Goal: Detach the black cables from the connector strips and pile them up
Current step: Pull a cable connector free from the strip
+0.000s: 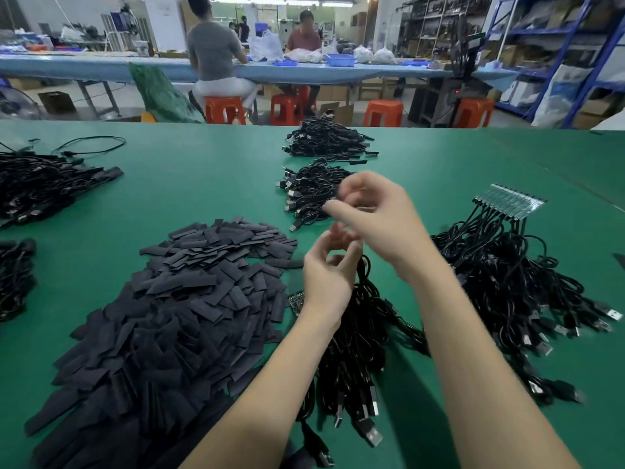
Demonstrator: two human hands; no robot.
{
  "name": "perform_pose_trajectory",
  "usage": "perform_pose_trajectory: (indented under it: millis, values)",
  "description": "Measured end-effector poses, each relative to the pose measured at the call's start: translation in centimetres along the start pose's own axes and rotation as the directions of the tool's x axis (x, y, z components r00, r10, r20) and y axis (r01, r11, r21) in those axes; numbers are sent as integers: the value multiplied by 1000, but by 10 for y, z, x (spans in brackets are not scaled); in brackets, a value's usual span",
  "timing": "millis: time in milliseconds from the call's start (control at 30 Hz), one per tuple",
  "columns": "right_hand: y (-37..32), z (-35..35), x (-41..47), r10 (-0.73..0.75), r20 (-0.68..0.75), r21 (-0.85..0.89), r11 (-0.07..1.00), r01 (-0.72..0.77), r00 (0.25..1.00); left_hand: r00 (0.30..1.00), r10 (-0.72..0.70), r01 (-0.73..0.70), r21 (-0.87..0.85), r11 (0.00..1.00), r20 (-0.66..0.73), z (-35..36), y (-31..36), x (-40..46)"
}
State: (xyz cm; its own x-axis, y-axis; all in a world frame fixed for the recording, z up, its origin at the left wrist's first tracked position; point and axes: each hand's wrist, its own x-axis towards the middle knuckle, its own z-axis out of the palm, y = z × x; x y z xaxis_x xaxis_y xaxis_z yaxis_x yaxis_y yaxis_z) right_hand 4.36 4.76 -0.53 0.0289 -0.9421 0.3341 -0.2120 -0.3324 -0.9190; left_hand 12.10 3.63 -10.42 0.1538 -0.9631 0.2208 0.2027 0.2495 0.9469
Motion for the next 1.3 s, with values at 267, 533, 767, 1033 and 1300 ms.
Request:
perform_pose_trajectory:
  millis: [267,533,767,1033,1300]
  values:
    - [53,-50,-23,307,-49,554,800,-230,950,999,-44,45,-2,999,28,1,10,-6]
    - [61,-45,-27,229,-72,600,787,-141,971,983,-100,103,-13,995,156,1,17,-9]
    - [65,-44,-28,200,-93,542,832,-119,975,979,-87,94,-26,995,184,-1,18,-8]
    - [67,-55,-30,167,-51,527,842,-115,985,926,-120,108,55,993,359,-15,29,1]
    - [68,-61,-30,152,40,488,859,-152,988,851,-124,58,144,988,509,-28,48,9]
